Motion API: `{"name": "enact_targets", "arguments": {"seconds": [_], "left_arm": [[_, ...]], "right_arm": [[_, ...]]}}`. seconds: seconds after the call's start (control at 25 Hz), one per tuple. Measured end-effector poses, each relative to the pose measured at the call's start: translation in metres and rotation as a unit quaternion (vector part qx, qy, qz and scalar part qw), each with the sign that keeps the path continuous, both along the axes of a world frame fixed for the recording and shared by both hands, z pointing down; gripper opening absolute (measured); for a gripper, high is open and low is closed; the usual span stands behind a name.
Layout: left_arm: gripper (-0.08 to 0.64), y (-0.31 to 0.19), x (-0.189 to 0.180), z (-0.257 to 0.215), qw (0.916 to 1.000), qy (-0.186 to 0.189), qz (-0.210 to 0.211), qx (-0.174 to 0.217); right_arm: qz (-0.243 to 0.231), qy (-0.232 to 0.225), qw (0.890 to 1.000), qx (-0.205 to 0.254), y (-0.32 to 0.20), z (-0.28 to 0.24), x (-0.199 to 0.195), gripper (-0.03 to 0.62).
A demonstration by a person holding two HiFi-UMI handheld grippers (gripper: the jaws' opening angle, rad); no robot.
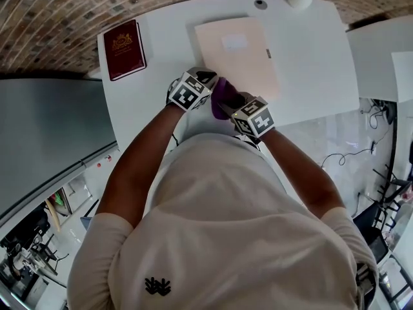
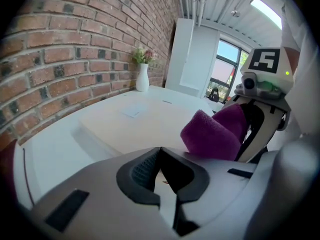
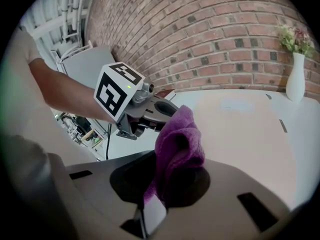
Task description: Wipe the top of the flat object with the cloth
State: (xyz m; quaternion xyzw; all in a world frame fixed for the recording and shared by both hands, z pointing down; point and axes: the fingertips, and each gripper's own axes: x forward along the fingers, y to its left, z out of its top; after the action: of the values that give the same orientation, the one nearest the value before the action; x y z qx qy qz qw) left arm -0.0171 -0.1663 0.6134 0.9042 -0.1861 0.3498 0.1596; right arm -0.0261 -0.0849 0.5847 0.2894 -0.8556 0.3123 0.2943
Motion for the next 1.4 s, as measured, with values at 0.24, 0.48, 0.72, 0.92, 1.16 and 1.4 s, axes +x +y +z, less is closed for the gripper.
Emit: {"name": "enact_targets", "arguments": {"seconds": [0.24,0.48,0.72,0.92,1.16,1.4], "left_arm": [[0.025,-0.002,0.001,0.002,0.9998,0.008,-0.016,-0.01],[0.025,-0.001,0.001,0.002,0.9998,-0.001,-0.02,-0.001],[0.025,0.0,0.002,0.0,0.9998,0.0,-0.021,-0.002],[0.025,0.0,0.004,0.0,0.9997,0.001,-0.024,-0.007],[0.025,0.001,0.004,0.0,0.9996,0.002,-0.025,-0.012],[0.025,0.0,0.005,-0.001,0.9995,0.004,-0.03,-0.012]], "right_arm": [[0.023,0.032,0.999,-0.002,-0.006,0.015,0.039,0.077],[0.059,0.048,0.997,0.002,-0.011,0.019,0.085,0.077],[0.112,0.064,0.992,0.005,-0.016,0.016,0.138,0.077],[0.148,0.091,0.985,0.011,-0.022,0.018,0.184,0.077],[0.17,0.122,0.978,0.016,-0.028,0.017,0.217,0.077],[0.151,0.108,0.982,0.034,-0.03,-0.013,0.191,0.077]]}}
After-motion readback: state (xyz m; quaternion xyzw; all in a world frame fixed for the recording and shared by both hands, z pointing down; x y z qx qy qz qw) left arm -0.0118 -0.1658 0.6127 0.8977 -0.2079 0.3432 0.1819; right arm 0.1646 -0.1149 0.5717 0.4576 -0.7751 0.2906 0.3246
